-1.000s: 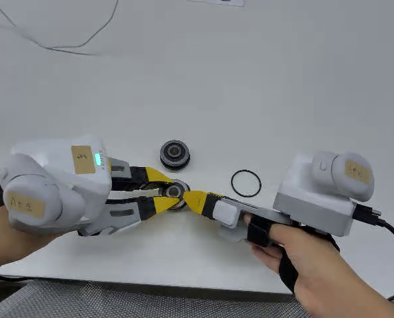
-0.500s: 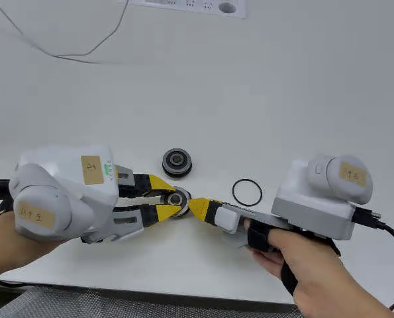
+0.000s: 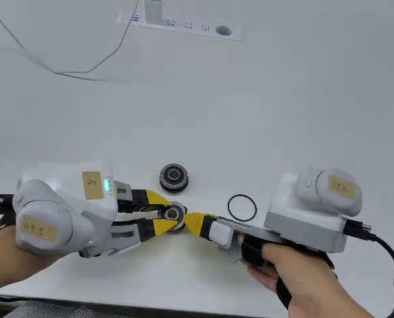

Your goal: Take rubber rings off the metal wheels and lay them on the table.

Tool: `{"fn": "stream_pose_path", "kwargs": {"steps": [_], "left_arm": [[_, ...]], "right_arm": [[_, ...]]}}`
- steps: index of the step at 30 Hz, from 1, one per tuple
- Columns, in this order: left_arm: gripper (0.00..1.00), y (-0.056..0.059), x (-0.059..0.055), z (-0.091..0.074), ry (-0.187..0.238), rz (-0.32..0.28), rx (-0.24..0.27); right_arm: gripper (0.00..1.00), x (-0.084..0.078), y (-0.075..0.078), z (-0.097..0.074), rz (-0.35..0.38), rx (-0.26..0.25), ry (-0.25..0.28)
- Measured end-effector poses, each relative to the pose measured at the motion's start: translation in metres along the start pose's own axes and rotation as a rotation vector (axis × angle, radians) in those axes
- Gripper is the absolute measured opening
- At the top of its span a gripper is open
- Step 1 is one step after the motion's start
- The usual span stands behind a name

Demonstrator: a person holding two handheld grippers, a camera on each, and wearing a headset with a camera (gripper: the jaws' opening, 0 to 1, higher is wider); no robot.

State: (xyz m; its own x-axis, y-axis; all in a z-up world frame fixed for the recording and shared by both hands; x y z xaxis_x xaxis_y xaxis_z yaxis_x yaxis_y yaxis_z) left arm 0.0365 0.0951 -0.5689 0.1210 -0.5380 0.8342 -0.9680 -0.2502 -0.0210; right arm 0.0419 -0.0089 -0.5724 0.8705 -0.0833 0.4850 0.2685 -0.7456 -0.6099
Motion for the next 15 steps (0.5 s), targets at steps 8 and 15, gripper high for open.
{"fn": "stream_pose_path", "kwargs": {"steps": [8, 15], "left_arm": [[0.12, 0.0017, 0.0013, 0.0007, -0.001, 0.007, 0.002], [0.12, 0.0020, 0.0015, 0.0009, -0.002, 0.008, 0.005]], "right_arm": [[0.00, -0.0004, -0.0043, -0.0017, -0.068, -0.007, 0.001], [0.00, 0.0001, -0.0082, -0.0018, -0.085, -0.003, 0.004]]}}
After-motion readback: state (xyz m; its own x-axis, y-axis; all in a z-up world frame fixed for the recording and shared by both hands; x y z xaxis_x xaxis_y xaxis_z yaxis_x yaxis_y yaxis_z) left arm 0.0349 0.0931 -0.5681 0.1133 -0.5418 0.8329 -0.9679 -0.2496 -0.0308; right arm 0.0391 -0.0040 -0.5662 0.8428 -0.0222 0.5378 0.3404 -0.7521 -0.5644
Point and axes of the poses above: the centre of the closed fingertips' face, and the gripper's own axes: z roughly forward along the fingers, y roughly to its right, x roughly out of its top, the point moved 6 cm from there along -z, roughly backward along the fingers, and after that the axes turned 9 degrees about -x, right-handed, at the moved point
